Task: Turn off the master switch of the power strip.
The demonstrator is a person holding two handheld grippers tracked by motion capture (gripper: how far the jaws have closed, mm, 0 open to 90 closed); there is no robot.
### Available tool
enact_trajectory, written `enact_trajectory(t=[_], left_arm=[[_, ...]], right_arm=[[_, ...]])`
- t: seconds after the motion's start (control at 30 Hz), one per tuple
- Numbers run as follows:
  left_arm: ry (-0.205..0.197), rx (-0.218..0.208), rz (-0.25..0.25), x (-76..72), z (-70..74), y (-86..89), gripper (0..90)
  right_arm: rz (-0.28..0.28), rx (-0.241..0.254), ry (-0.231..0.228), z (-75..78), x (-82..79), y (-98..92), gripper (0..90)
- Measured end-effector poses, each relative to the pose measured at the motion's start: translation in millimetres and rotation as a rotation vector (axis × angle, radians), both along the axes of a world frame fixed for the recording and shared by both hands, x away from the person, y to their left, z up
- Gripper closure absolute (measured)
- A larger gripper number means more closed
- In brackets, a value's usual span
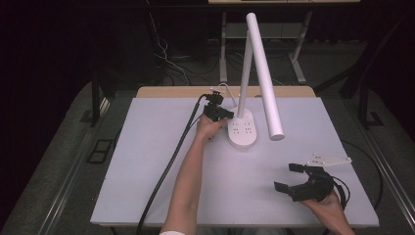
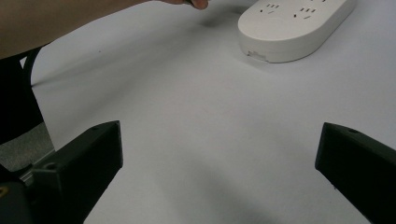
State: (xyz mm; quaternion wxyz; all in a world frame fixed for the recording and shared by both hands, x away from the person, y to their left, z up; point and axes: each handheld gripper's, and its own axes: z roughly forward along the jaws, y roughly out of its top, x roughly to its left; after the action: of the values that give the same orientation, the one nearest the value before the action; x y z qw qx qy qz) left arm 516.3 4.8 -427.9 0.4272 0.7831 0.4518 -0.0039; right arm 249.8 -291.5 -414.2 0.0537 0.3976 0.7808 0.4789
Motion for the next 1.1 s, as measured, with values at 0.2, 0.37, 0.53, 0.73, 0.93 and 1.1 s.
enact_trajectory(t=[0.2,0.37,0.53,0.73,0.93,1.1], left_arm=[[-0.059,-0.038,0.005,-7.8,3.7,14.6,90.0],[-0.071,-0.066,0.002,-15.8,5.7,28.4,90.0],[-0.090,-0.097,0.020,-23.4,11.3,40.9,90.0],[-0.113,-0.116,0.014,-30.5,22.6,53.0,89.9],[-0.144,-0.125,0.009,-40.0,33.1,62.2,83.9],[-0.148,-0.164,-0.002,-49.4,38.7,73.1,62.3]], right_arm=[[0.001,-0.004,0.007,-1.9,2.3,0.4,0.1],[-0.007,-0.003,0.006,-2.0,2.1,0.3,0.1],[-0.008,-0.002,0.005,-2.1,2.3,0.2,0.1],[-0.009,0.001,0.004,-1.9,2.4,-0.1,0.1],[-0.011,0.004,0.008,-1.6,2.1,-0.2,0.1],[-0.011,0.004,0.008,-1.5,2.1,-0.3,0.1]])
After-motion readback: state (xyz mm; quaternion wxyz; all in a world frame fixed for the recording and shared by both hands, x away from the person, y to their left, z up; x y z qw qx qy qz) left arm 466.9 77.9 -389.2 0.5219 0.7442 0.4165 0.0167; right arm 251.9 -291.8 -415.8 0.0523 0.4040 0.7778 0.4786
